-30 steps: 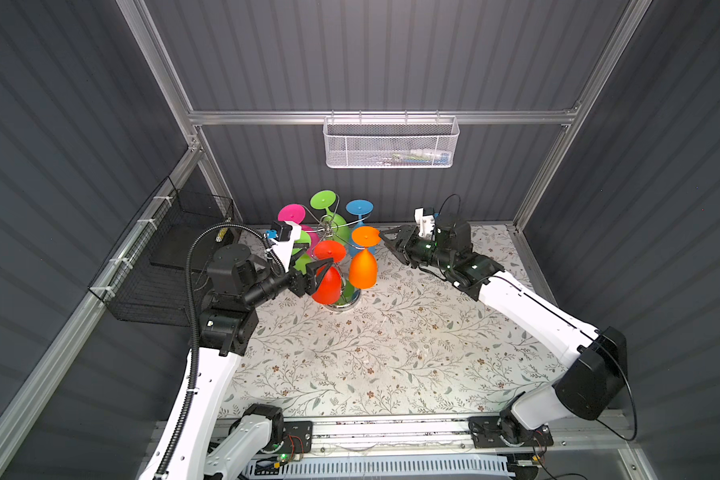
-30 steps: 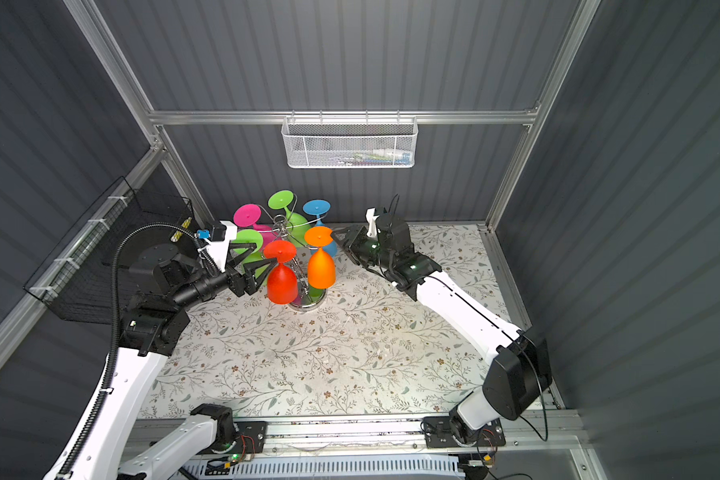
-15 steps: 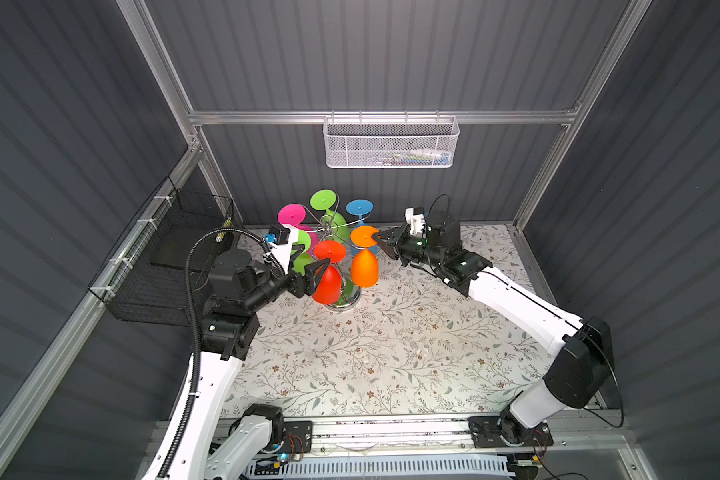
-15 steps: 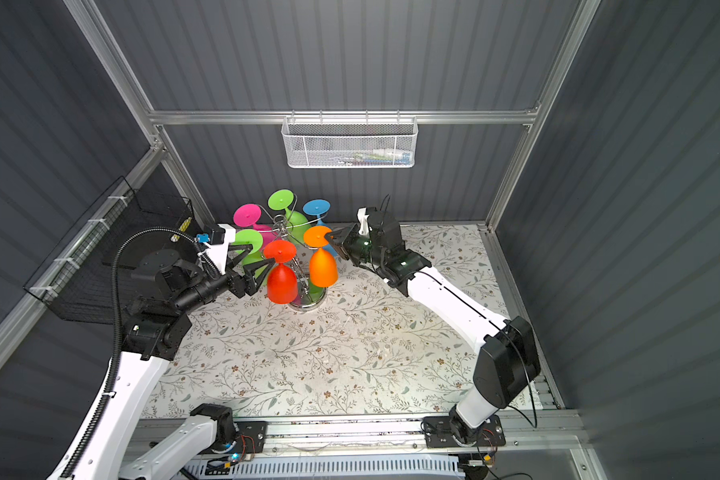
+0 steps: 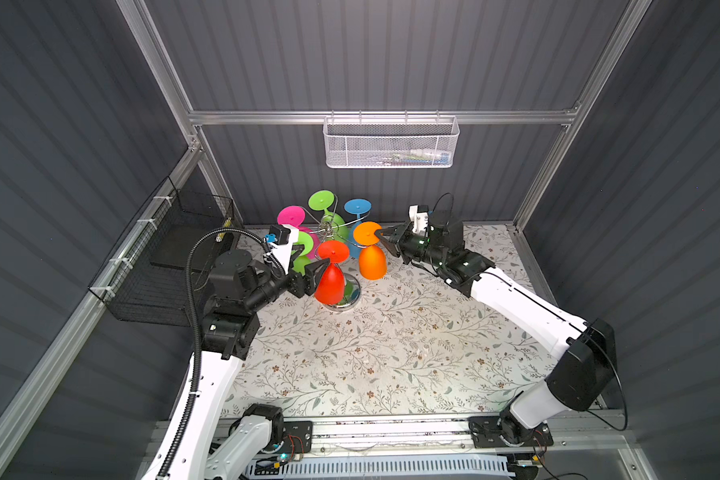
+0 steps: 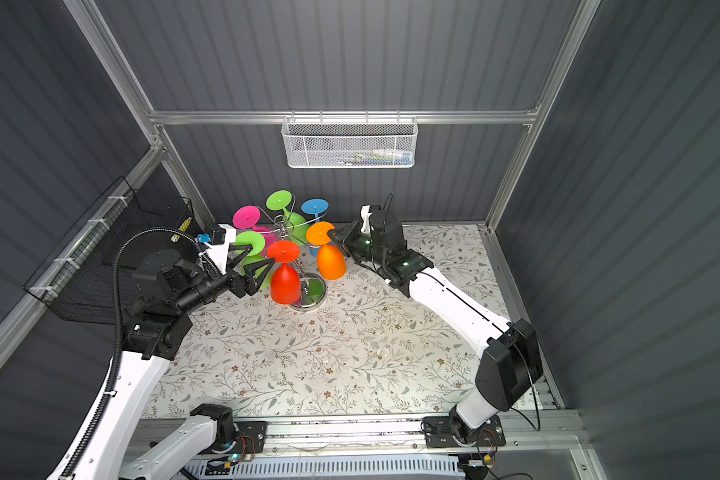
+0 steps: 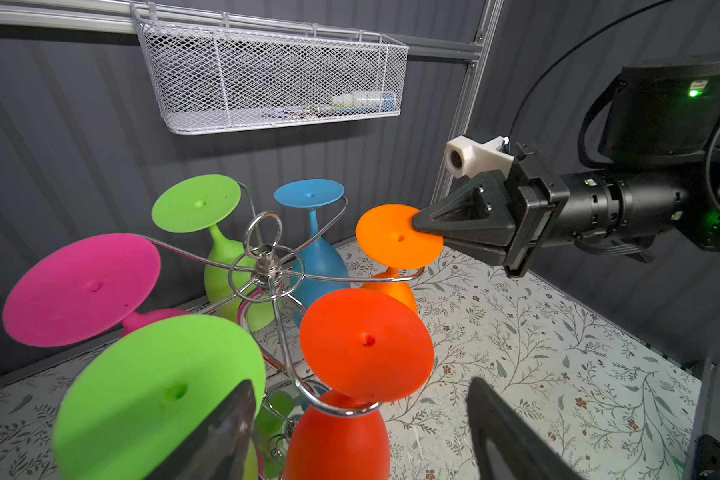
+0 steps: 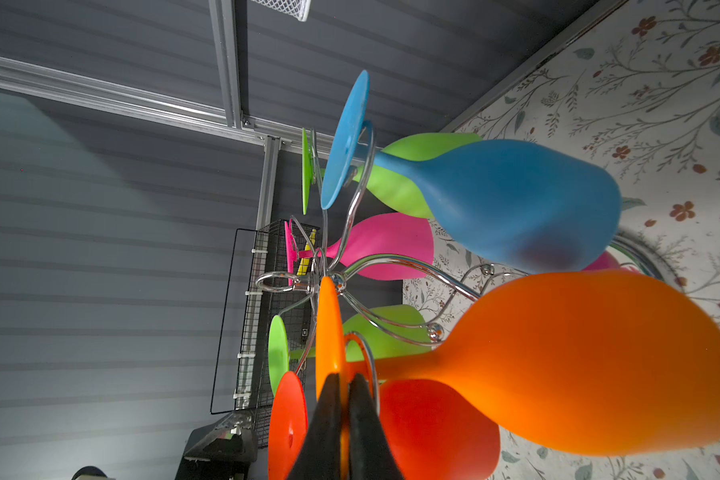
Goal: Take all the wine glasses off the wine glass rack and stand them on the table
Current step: 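Close right gripper on orange glass foot while left gripper holds near red glass, then pull the orange glass off its rack hook with the right gripper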
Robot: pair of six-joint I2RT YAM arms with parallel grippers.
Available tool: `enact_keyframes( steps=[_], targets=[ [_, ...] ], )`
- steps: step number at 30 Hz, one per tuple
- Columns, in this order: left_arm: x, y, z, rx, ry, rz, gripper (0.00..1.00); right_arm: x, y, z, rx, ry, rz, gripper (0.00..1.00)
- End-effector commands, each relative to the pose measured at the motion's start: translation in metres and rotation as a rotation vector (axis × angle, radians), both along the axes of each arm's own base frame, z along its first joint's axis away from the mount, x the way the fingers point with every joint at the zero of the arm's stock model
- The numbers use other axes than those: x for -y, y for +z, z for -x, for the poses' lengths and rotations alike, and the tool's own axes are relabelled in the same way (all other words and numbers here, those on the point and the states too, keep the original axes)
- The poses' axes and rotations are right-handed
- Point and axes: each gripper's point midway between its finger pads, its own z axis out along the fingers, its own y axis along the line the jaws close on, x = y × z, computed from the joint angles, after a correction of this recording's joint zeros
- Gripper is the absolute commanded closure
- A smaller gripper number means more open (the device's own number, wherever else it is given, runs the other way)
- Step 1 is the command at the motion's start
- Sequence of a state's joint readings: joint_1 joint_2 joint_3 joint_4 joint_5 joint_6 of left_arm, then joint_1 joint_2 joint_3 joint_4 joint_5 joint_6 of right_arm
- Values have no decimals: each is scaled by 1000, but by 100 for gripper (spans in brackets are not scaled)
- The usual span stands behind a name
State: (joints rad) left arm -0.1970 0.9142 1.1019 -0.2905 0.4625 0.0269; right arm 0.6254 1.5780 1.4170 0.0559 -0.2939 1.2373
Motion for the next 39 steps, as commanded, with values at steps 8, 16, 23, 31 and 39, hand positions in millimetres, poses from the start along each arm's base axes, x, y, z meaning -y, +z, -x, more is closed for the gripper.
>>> enact_keyframes(
  steps=[8, 16, 23, 31, 39],
  targets=[
    [-2, -4, -8, 6, 22, -14, 20, 6, 30, 13, 77, -6, -18, 93],
    [-2, -6, -10, 0, 30, -14, 20, 5, 24, 22, 63, 8, -9, 94],
    [-3, -6, -10, -3, 34, -13, 20, -5, 21, 25, 48, 33, -10, 95],
    [-3, -6, -10, -3, 34, -10, 20, -20, 21, 25, 39, 64, -17, 95],
    [-2, -6, -10, -3, 29, -9, 20, -32, 26, 17, 46, 75, -25, 95]
  ],
)
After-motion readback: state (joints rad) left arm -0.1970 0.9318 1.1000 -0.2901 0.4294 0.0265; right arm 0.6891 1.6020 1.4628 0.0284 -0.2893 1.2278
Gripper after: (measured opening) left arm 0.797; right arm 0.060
